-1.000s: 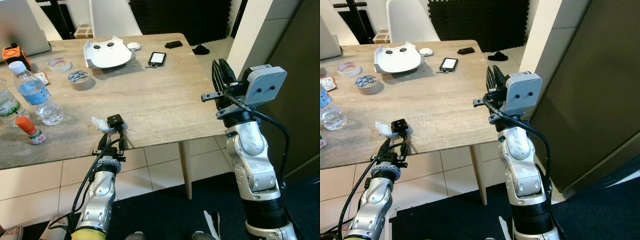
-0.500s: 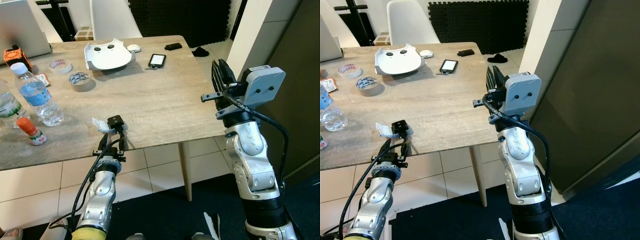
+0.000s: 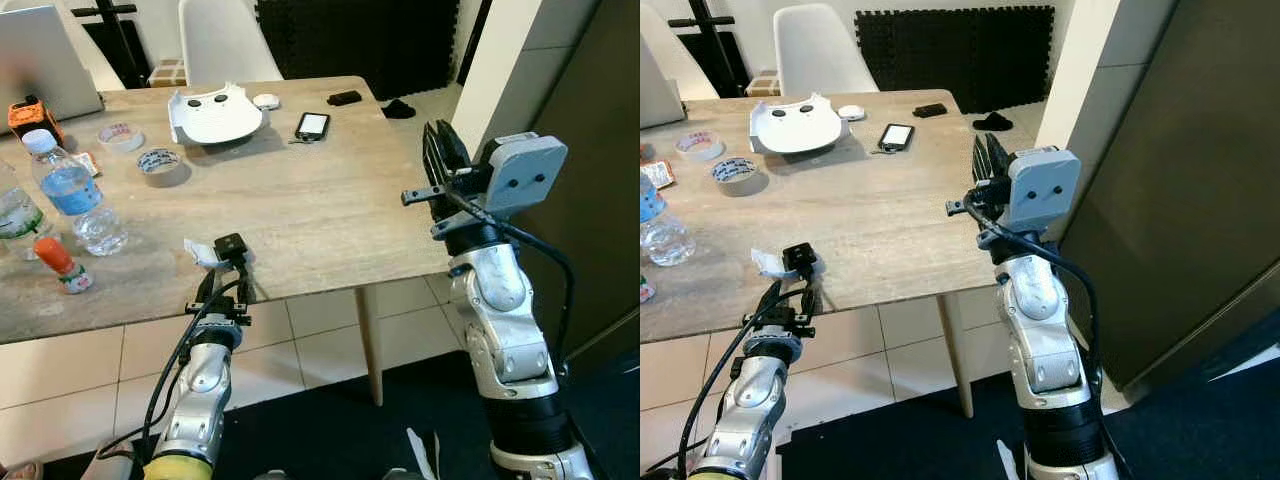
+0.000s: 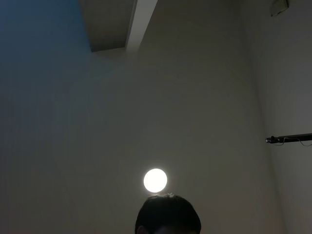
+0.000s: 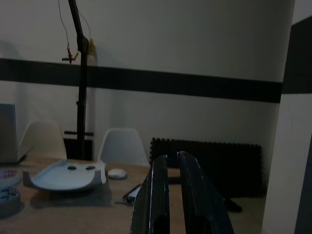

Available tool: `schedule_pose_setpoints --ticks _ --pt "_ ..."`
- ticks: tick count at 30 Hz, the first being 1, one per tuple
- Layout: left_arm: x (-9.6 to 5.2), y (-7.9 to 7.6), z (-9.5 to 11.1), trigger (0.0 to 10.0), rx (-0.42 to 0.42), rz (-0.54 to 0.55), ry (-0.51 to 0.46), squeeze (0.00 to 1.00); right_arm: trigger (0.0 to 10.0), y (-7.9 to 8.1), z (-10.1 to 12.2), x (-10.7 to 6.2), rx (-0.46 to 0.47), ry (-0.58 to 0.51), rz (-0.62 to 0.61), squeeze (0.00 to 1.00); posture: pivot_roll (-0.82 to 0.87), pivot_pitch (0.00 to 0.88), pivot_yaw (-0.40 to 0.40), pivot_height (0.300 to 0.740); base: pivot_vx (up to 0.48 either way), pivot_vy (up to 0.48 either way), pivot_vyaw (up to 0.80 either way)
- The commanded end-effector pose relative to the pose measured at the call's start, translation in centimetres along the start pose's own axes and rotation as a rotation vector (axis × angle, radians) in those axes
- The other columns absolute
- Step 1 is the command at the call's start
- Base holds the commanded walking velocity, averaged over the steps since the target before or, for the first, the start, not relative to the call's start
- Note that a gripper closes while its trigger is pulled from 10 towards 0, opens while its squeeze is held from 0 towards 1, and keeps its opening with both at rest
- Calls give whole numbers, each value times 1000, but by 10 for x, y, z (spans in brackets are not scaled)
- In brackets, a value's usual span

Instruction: Restocking fridge

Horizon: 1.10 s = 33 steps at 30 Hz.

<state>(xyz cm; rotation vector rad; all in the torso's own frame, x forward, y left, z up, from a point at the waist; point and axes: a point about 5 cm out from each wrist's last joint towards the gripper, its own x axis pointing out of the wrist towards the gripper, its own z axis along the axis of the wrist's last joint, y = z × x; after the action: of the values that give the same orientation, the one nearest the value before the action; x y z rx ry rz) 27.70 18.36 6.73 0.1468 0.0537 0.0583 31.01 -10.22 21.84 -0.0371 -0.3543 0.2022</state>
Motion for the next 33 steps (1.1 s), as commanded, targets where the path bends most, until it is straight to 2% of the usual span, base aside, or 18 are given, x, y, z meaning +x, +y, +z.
schedule_pose_setpoints --ticks 1,2,3,8,11,12,16,20,22,24,25,26,27,29,31,33 --pt "-12 -2 -30 10000 10 -10 147 0 10000 -2 -17 -6 -10 62 -10 0 40 47 -48 740 0 0 0" --pt "-12 -2 -30 10000 10 -10 147 0 10000 -2 -17 -6 -10 62 -10 0 40 47 -48 740 0 0 0" --pt "-12 -1 -28 10000 10 -7 141 0 10000 -4 -37 -15 -20 134 -19 0 42 48 -46 740 0 0 0" --pt "-11 -1 -27 10000 11 -7 135 0 10000 -4 -57 -24 -24 204 -17 0 39 47 -45 740 0 0 0" --pt "-9 -1 -26 10000 12 -8 131 0 10000 -4 -81 -32 -5 293 -24 0 40 46 -44 740 0 0 0" --pt "-9 -1 -26 10000 12 -8 131 0 10000 -4 -81 -32 -5 293 -24 0 40 46 -44 740 0 0 0" --pt "-7 -3 -20 10000 6 -8 111 0 10000 -4 -111 -48 18 408 -42 4 48 43 -44 740 0 0 0" --pt "-7 -3 -18 10000 3 -7 102 0 10000 -6 -117 -53 49 430 -67 0 50 41 -42 740 0 0 0" --pt "-4 -3 -12 10000 0 -10 83 0 10000 -15 -123 -58 77 451 -129 0 48 39 -37 740 0 0 0" --pt "-4 -3 -12 10000 0 -10 83 0 10000 -15 -123 -58 77 451 -129 0 48 39 -37 740 0 0 0" --pt "-2 -4 -8 10000 1 -16 66 0 10000 -34 -132 -65 106 481 -238 0 47 32 -30 740 0 0 0" --pt "-1 -4 -7 10000 3 -17 62 0 10000 -41 -135 -67 115 490 -274 0 47 32 -30 740 0 0 0" --pt "-1 -4 -7 10000 3 -17 62 0 10000 -41 -135 -67 115 490 -274 0 47 32 -30 740 0 0 0" --pt "0 -4 -6 10000 5 -20 59 0 10000 -55 -141 -75 114 513 -344 0 44 24 -26 740 0 0 0" --pt "1 -4 -6 10000 6 -23 59 0 10000 -63 -145 -80 98 525 -374 0 40 18 -24 740 0 0 0" --pt "1 -4 -6 10000 7 -23 60 0 10000 -65 -145 -81 89 528 -378 0 40 18 -24 740 0 0 0"
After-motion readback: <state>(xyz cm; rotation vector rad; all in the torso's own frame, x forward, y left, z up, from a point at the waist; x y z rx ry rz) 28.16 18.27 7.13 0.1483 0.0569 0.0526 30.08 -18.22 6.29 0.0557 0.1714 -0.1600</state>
